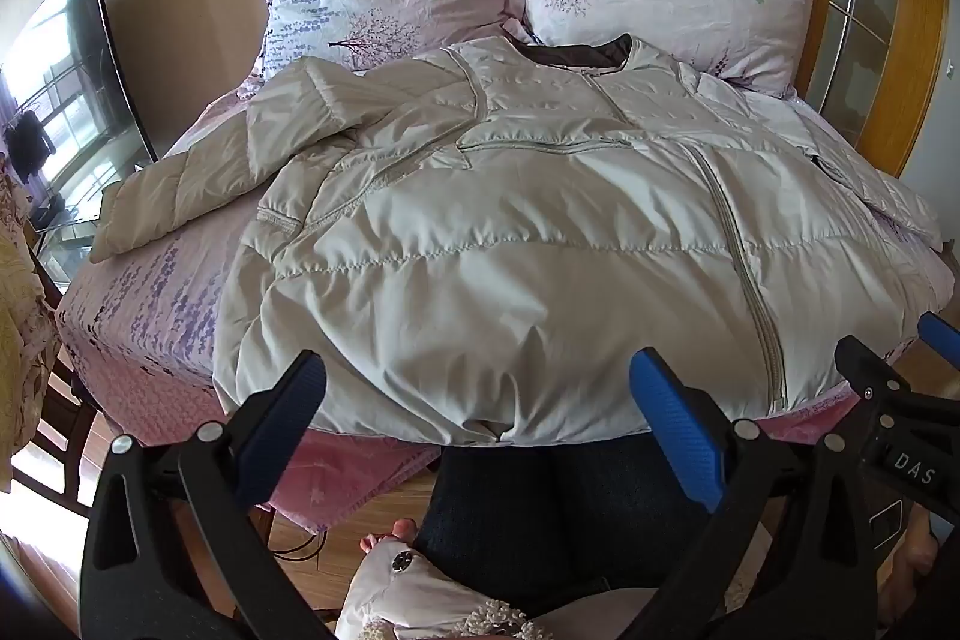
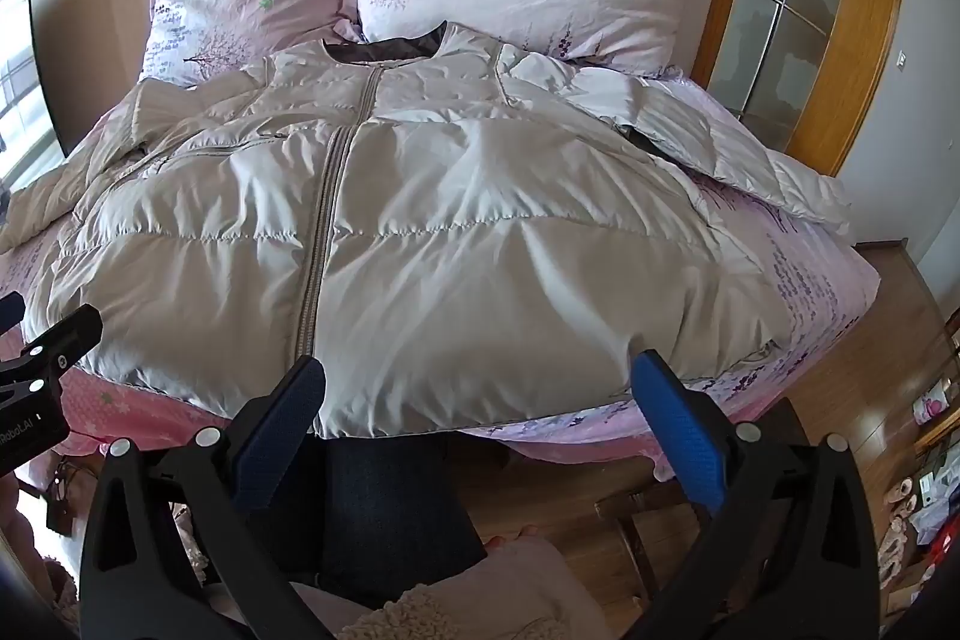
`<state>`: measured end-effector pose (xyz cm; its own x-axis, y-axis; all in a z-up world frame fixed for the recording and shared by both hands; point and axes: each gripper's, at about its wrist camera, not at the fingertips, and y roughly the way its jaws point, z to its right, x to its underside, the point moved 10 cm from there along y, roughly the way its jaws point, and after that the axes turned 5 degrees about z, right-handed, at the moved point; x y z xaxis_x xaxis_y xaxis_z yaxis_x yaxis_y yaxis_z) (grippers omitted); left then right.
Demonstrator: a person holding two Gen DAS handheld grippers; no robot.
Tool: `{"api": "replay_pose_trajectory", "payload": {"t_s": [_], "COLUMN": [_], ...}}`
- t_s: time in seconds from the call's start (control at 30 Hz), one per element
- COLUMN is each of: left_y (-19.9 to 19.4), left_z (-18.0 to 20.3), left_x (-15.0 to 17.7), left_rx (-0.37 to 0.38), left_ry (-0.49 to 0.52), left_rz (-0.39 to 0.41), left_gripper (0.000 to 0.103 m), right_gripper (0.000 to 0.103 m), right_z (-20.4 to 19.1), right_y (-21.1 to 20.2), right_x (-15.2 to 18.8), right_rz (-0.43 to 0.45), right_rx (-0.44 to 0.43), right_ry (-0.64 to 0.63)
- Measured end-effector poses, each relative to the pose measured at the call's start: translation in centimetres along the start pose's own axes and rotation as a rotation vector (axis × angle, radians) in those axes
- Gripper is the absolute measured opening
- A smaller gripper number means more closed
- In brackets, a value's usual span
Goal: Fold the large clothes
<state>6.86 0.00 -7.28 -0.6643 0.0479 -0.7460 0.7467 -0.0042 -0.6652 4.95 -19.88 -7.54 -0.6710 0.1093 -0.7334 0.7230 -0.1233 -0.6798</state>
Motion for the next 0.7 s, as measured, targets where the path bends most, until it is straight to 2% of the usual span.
{"api": "replay_pose_trajectory", "payload": {"t_s": [0.7], "left_y": [-0.01], "left_z": [0.00], "left_x": [0.00], "left_rx": [-0.001], "left_ry": [0.001], "left_rz": [0.000], "left_gripper": [0.101], "right_gripper": [0.102], "right_z": [0.05], "right_y": [0.06], "right_x": [0.09], "right_rz": [-0.001], "right_rx": [-0.001], "right_ry": [0.003]}}
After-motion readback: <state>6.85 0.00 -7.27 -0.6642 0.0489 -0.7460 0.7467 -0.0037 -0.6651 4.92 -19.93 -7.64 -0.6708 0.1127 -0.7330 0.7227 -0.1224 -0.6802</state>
